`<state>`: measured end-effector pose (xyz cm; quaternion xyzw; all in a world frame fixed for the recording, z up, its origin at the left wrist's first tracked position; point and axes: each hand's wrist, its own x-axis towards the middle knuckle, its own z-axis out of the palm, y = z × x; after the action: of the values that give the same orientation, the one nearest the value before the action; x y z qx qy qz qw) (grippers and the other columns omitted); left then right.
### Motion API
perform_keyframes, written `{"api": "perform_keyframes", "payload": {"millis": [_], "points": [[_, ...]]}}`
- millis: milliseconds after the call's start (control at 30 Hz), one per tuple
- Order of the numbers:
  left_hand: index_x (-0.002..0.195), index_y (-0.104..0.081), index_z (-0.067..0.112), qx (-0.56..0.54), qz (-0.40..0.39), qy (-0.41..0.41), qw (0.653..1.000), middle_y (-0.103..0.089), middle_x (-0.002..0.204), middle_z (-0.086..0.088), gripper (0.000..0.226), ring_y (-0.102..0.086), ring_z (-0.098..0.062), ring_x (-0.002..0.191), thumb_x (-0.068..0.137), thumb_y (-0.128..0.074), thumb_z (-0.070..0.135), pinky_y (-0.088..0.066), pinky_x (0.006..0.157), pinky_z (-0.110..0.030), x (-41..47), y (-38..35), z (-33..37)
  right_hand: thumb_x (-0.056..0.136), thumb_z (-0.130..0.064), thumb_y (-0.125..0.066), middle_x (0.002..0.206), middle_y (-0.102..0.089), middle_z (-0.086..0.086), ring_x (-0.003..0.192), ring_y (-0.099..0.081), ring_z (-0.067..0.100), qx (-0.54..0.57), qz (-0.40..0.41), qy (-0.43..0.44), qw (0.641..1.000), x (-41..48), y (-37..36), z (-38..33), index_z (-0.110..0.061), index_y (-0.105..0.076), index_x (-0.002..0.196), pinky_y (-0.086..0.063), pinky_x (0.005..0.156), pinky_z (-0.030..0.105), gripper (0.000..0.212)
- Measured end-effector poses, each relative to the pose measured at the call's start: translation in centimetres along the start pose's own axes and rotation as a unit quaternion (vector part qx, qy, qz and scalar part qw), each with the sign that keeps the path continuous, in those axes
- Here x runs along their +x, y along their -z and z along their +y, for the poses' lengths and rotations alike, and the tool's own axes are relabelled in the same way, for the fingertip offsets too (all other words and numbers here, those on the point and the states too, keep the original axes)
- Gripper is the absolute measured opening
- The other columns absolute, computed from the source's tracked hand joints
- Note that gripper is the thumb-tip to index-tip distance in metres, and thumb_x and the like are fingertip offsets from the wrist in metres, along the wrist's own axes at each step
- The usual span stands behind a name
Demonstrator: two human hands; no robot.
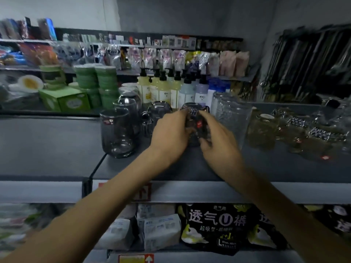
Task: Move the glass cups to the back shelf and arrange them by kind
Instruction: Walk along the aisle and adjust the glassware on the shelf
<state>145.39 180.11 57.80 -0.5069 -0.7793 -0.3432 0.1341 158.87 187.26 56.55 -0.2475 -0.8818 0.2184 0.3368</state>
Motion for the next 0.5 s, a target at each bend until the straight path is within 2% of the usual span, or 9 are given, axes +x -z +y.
{"api": "perform_keyframes", "payload": {"millis": [67, 133, 167, 233, 300, 367, 433, 500], "points": [[0.102, -0.068, 0.023, -0.075, 0.02, 0.019, 0.997, -0.076, 0.097, 0.003, 0.016, -0.072, -0.022, 0.093, 0.09, -0.078, 0.024, -0.058, 0.084, -0.041, -1.1, 1.6, 0.2, 0.095, -0.005, -0.064, 0.148, -0.054, -0.007, 0.131, -0.054, 0.008, 0.049, 0.033, 0.013, 0.998, -1.3, 0.8, -0.3, -0.036, -0.034, 0.156, -0.045, 0.112, 0.032, 0.075], [0.087, -0.067, 0.022, -0.201, 0.031, 0.067, 0.977, -0.075, 0.084, 0.006, 0.014, -0.072, -0.014, 0.082, 0.088, -0.081, 0.021, -0.06, 0.08, -0.038, -2.4, 3.3, 0.9, 0.094, -0.01, -0.07, 0.145, -0.054, -0.017, 0.13, -0.051, -0.002, 0.093, 0.057, 0.032, 0.994, -2.4, 2.0, -0.6, -0.038, -0.039, 0.152, -0.043, 0.11, 0.024, 0.071], [0.086, -0.068, 0.018, -0.299, 0.027, 0.106, 0.948, -0.075, 0.081, 0.003, 0.013, -0.072, -0.015, 0.079, 0.089, -0.08, 0.017, -0.063, 0.078, -0.039, -3.2, 4.0, 1.3, 0.093, -0.014, -0.073, 0.143, -0.053, -0.021, 0.129, -0.049, -0.006, 0.099, 0.065, 0.046, 0.992, -2.9, 2.6, -0.9, -0.037, -0.043, 0.15, -0.042, 0.108, 0.02, 0.068], [0.094, -0.069, 0.004, -0.486, -0.002, 0.183, 0.854, -0.078, 0.084, -0.006, 0.01, -0.076, -0.025, 0.083, 0.091, -0.076, 0.01, -0.066, 0.078, -0.039, -5.1, 5.2, 2.2, 0.091, -0.025, -0.077, 0.143, -0.046, -0.027, 0.13, -0.045, -0.01, 0.1, 0.069, 0.073, 0.99, -4.2, 3.5, -1.4, -0.038, -0.044, 0.149, -0.04, 0.108, 0.015, 0.069], [0.102, -0.068, -0.001, -0.591, -0.047, 0.24, 0.769, -0.078, 0.1, -0.019, 0.018, -0.076, -0.033, 0.098, 0.09, -0.074, 0.011, -0.065, 0.084, -0.038, -6.8, 5.6, 2.9, 0.087, -0.045, -0.074, 0.151, -0.039, -0.03, 0.136, -0.042, -0.009, 0.131, 0.058, 0.08, 0.986, -5.5, 4.1, -1.7, -0.044, -0.039, 0.152, -0.04, 0.109, 0.018, 0.073], [0.1, -0.068, -0.001, -0.657, -0.079, 0.274, 0.698, -0.074, 0.112, -0.026, 0.019, -0.073, -0.035, 0.106, 0.088, -0.075, 0.012, -0.064, 0.088, -0.038, -8.3, 5.2, 3.5, 0.081, -0.064, -0.066, 0.152, -0.036, -0.034, 0.136, -0.04, -0.01, 0.207, 0.045, 0.02, 0.977, -6.6, 4.6, -1.8, -0.053, -0.032, 0.151, -0.043, 0.105, 0.02, 0.079], [0.101, -0.067, -0.001, -0.693, -0.085, 0.288, 0.655, -0.072, 0.113, -0.03, 0.02, -0.07, -0.036, 0.107, 0.086, -0.076, 0.01, -0.063, 0.088, -0.037, -9.3, 4.6, 4.2, 0.076, -0.07, -0.064, 0.144, -0.046, -0.03, 0.126, -0.05, -0.007, 0.282, 0.018, -0.065, 0.957, -7.1, 5.3, -1.8, -0.053, -0.035, 0.148, -0.046, 0.095, 0.018, 0.079], [0.102, -0.066, -0.001, -0.695, -0.085, 0.284, 0.655, -0.071, 0.116, -0.031, 0.024, -0.071, -0.034, 0.106, 0.083, -0.077, 0.009, -0.063, 0.089, -0.036, -9.9, 4.0, 4.8, 0.08, -0.061, -0.067, 0.13, -0.067, -0.013, 0.11, -0.068, 0.004, 0.351, -0.027, -0.12, 0.928, -6.9, 5.9, -1.5, -0.039, -0.05, 0.14, -0.057, 0.087, 0.027, 0.067]]}}
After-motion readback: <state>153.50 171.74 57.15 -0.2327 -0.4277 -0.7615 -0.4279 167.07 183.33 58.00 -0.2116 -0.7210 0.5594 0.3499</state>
